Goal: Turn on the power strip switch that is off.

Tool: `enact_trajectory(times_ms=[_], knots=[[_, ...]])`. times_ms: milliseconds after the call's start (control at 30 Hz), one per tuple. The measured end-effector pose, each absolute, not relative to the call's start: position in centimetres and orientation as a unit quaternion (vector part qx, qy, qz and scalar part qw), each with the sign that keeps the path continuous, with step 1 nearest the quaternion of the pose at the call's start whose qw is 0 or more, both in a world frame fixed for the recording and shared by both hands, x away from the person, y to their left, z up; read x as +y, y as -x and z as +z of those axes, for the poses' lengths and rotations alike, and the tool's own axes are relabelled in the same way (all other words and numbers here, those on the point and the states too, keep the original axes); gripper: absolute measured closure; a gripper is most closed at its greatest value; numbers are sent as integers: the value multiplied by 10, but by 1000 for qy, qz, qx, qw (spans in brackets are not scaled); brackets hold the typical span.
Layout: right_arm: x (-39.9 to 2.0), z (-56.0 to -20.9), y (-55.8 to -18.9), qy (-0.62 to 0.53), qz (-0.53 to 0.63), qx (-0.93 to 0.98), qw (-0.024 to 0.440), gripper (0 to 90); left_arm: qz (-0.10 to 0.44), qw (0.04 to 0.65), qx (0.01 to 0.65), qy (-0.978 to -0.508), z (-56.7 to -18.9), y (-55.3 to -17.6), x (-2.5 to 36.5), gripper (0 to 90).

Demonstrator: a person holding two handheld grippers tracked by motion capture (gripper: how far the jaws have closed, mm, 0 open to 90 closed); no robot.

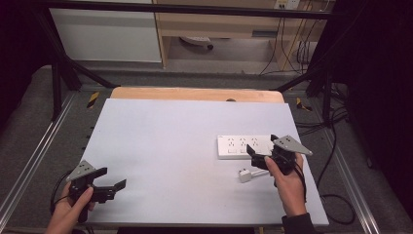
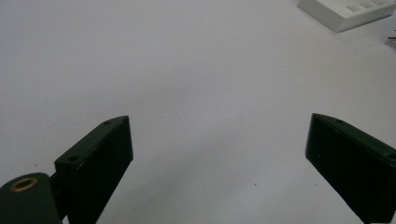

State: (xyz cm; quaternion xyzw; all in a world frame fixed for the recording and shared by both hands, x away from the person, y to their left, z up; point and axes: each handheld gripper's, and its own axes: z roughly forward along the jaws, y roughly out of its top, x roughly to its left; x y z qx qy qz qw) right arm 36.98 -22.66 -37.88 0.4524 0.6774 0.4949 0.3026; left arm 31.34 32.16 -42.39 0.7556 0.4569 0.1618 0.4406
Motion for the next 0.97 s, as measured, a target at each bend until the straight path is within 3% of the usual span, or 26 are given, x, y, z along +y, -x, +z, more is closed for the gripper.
enact_trajectory(times_ms=[633,967], knots=[[-272,-397,-336,-477,475,668,317,58,163,438,458,-756,-425,-314,321,76],[-293,-445,-328,-518,381,720,260,61,163,438,456,-758,-425,-314,320,76]])
